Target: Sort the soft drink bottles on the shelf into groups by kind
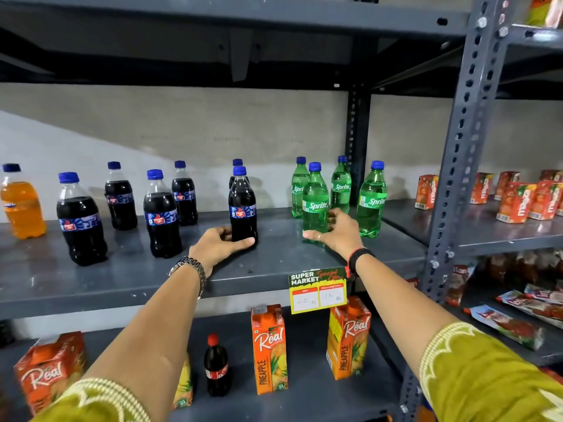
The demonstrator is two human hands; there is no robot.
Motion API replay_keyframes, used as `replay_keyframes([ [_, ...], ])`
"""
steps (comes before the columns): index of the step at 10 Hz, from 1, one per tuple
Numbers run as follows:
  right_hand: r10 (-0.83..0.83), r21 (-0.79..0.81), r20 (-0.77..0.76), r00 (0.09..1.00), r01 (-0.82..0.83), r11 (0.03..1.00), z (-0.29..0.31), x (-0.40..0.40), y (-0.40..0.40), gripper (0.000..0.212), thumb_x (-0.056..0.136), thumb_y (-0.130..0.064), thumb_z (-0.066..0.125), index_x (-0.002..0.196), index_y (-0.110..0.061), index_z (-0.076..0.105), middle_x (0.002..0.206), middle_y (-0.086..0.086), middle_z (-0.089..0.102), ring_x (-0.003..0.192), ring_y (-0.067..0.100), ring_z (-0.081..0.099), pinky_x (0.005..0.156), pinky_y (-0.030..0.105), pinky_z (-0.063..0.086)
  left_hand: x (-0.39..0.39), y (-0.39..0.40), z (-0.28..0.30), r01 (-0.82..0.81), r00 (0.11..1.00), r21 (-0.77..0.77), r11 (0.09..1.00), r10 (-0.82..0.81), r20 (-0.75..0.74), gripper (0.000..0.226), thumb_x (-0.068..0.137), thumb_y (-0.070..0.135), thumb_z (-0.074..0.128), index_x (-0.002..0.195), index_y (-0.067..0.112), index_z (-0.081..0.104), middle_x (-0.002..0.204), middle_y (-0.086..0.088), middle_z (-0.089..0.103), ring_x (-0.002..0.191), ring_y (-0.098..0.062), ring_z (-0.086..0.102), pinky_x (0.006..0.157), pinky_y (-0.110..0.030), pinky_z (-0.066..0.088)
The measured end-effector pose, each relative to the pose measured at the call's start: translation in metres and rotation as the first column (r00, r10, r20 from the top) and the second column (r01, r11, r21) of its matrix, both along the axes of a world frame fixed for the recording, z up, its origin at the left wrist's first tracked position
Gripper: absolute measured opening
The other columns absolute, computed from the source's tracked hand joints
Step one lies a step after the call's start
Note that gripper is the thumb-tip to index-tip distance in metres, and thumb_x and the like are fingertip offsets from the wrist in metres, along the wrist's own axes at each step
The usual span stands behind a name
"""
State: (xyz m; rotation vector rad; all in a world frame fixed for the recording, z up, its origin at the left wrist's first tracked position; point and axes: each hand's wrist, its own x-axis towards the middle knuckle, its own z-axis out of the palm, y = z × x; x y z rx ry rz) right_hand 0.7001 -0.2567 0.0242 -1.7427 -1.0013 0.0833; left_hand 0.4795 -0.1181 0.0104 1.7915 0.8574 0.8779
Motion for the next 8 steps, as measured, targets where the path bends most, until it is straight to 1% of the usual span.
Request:
replay_keyframes([
  [1,0.049,0.026,-0.055,0.997,-0.047,0.999,-0.0013,0.0008,-0.0022,0.079,0.056,-0.028,0.088,0.122,-0.008,0.05,0.103,-0.003,0.054,0.094,0.014,0.055,0.084,0.022,0.044,-0.0007,-0.0001,0.0005,0.008,1.0,-0.005,1.0,-0.007,0.026,0.062,0.064,0.026,0.082,0.119,0.01,0.059,0.107,0.0,0.067,0.094,-0.009,0.062,0.09,-0.023,0.043],
  [2,0.118,0.119,-0.163,0.98,-0.099,0.988,-0.0035,0.004,-0.0058,0.074,0.061,-0.015,0.085,0.124,-0.005,0.048,0.115,0.005,0.059,0.103,0.017,0.055,0.088,0.023,0.044,-0.0014,0.0002,0.0004,-0.005,1.0,0.015,1.0,0.005,0.006,0.057,0.066,0.026,0.081,0.116,0.011,0.059,0.106,-0.001,0.067,0.098,-0.012,0.061,0.094,-0.025,0.042],
  [3,0.135,0.123,-0.18,0.974,-0.113,0.986,-0.0039,0.0059,-0.0069,0.073,0.062,-0.011,0.084,0.125,-0.003,0.047,0.121,0.01,0.059,0.106,0.018,0.055,0.092,0.023,0.043,-0.0015,0.0001,0.0002,0.003,1.0,0.011,1.0,-0.003,0.003,0.056,0.066,0.026,0.081,0.116,0.012,0.06,0.106,0.0,0.067,0.099,-0.013,0.061,0.094,-0.025,0.041],
  [4,0.161,0.124,-0.196,0.967,-0.138,0.983,-0.0042,0.0087,-0.0058,0.073,0.063,-0.008,0.083,0.127,-0.001,0.047,0.116,0.011,0.059,0.102,0.015,0.054,0.09,0.021,0.042,-0.0018,-0.0008,-0.0003,0.007,1.0,0.019,1.0,-0.007,-0.006,0.056,0.067,0.027,0.08,0.117,0.012,0.059,0.106,-0.001,0.066,0.096,-0.011,0.061,0.091,-0.023,0.041],
  [5,0.167,0.129,-0.202,0.965,-0.143,0.981,-0.0051,0.0096,-0.0054,0.074,0.063,-0.007,0.083,0.126,-0.001,0.047,0.106,0.007,0.059,0.1,0.014,0.055,0.088,0.02,0.041,-0.0019,-0.0003,-0.001,0.006,1.0,0.023,1.0,-0.006,-0.013,0.058,0.067,0.028,0.08,0.118,0.011,0.058,0.108,-0.001,0.066,0.097,-0.011,0.06,0.095,-0.025,0.042],
  [6,0.177,0.131,-0.209,0.962,-0.152,0.98,-0.0046,0.0094,-0.0049,0.072,0.063,-0.007,0.083,0.125,-0.001,0.048,0.095,0.001,0.058,0.097,0.014,0.054,0.088,0.02,0.041,-0.0024,0.0017,-0.0006,0.002,1.0,0.023,1.0,-0.001,-0.03,0.062,0.066,0.03,0.08,0.121,0.011,0.057,0.112,-0.002,0.066,0.103,-0.013,0.06,0.101,-0.03,0.04],
  [8,0.161,0.148,-0.185,0.969,-0.135,0.98,-0.0045,0.0069,-0.004,0.071,0.063,-0.009,0.083,0.125,-0.002,0.048,0.105,0.003,0.057,0.099,0.014,0.054,0.088,0.021,0.043,-0.0012,-0.0009,0.001,-0.011,1.0,0.039,0.999,0.012,-0.024,0.064,0.065,0.031,0.081,0.121,0.011,0.058,0.118,-0.005,0.065,0.104,-0.014,0.06,0.103,-0.032,0.04],
])
